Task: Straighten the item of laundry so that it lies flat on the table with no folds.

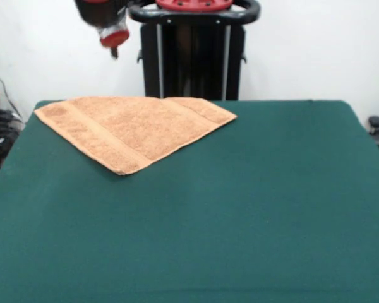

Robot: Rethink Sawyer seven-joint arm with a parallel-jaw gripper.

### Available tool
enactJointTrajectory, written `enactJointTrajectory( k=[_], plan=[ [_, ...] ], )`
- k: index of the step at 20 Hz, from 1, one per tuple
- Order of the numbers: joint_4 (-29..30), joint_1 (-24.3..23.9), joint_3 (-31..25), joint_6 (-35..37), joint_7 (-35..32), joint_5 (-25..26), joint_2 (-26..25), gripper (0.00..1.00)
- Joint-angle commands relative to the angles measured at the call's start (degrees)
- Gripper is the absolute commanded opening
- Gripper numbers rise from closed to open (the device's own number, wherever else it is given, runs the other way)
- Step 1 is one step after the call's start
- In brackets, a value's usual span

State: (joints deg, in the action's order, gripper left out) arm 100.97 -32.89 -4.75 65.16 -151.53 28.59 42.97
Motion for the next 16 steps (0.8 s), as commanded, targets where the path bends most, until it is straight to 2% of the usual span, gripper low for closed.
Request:
enactJointTrajectory(
  k=[1,7,12,16],
  plan=[
    [-5.8,3.5,-7.7,-21.1,-2.8,-3.0,-6.8,1.0],
    [-8.2,6.3,-6.0,-26.0,-5.6,-5.9,-9.4,1.0],
    [-6.8,7.4,-5.5,-28.6,-6.1,-10.3,-12.4,1.0],
    [-6.0,7.8,-4.8,-26.5,-4.4,-13.0,-14.2,1.0]
  ],
)
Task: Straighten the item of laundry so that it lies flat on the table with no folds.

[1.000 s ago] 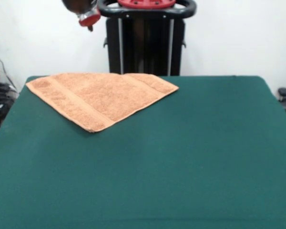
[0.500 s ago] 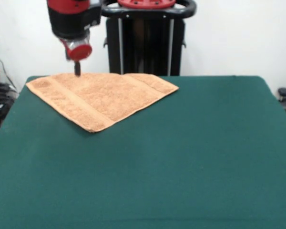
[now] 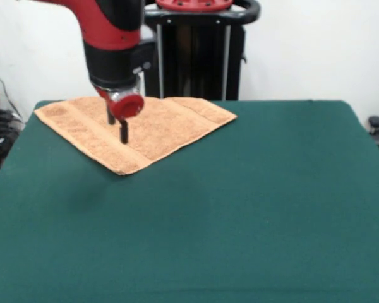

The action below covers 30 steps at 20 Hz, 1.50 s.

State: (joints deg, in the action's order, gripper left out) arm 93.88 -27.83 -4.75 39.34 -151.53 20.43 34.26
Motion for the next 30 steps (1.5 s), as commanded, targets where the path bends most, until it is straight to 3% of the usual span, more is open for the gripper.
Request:
enactJointTrajectory(
  k=[1,9,16,23,30],
  plan=[
    [1.2,2.5,-4.7,0.3,-3.5,-5.4,-6.1,1.0],
    [-1.9,2.6,-2.3,-5.3,-3.4,-4.0,-12.5,1.0],
    [-8.1,8.8,5.9,-7.9,-8.1,0.4,-14.7,1.0],
    [-8.9,12.5,10.5,-8.5,-9.7,-1.5,-12.7,1.0],
    [-8.6,15.9,14.1,-14.4,-12.9,-3.7,-14.7,1.0]
  ],
)
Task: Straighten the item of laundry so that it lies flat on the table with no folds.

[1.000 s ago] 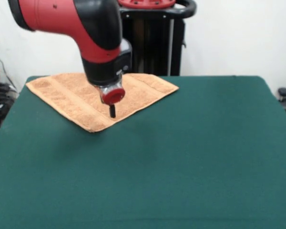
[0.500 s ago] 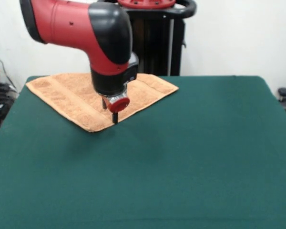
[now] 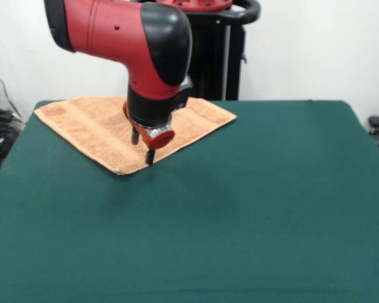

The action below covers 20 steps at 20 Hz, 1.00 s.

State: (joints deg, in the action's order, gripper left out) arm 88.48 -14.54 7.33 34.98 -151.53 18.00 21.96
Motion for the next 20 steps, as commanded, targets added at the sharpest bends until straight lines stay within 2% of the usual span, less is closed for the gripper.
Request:
enactJointTrajectory(
  k=[1,3,7,11,15,20],
  plan=[
    [-3.1,2.9,2.2,-11.9,-13.2,-1.7,-3.1,1.0],
    [-1.7,-0.1,-1.3,-17.2,-10.3,-2.6,-4.1,1.0],
    [2.2,-8.5,-10.4,-17.8,1.2,-1.3,-3.8,1.0],
    [4.7,-15.0,-15.8,-16.9,6.9,0.6,-3.8,1.0],
    [5.4,-19.3,-19.5,-17.3,8.5,2.9,-5.1,1.0],
    [6.7,-16.9,-17.8,-20.5,3.2,5.9,-4.5,1.0]
  ],
)
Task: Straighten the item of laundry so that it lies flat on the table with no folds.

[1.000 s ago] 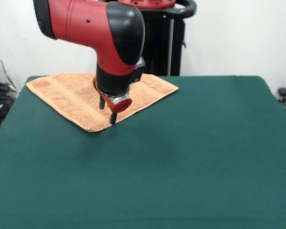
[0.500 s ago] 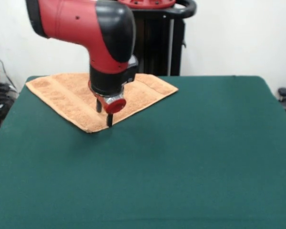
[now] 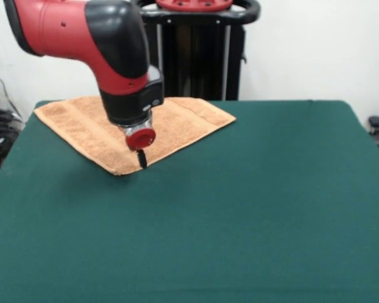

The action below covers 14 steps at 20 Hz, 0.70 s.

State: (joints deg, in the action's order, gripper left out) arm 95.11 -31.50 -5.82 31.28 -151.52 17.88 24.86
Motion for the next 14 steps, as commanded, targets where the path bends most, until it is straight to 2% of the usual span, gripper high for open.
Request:
enactJointTrajectory(
  k=[1,5,10,14],
  plan=[
    [-0.2,1.2,-3.6,-17.0,2.2,6.6,-7.2,1.0],
    [-1.1,6.0,0.6,-20.0,-3.0,8.0,-7.0,1.0],
    [-0.6,9.2,3.4,-24.4,-6.8,7.5,-7.4,1.0],
    [1.0,7.0,1.9,-25.4,-4.5,7.0,-7.1,1.0]
  ],
)
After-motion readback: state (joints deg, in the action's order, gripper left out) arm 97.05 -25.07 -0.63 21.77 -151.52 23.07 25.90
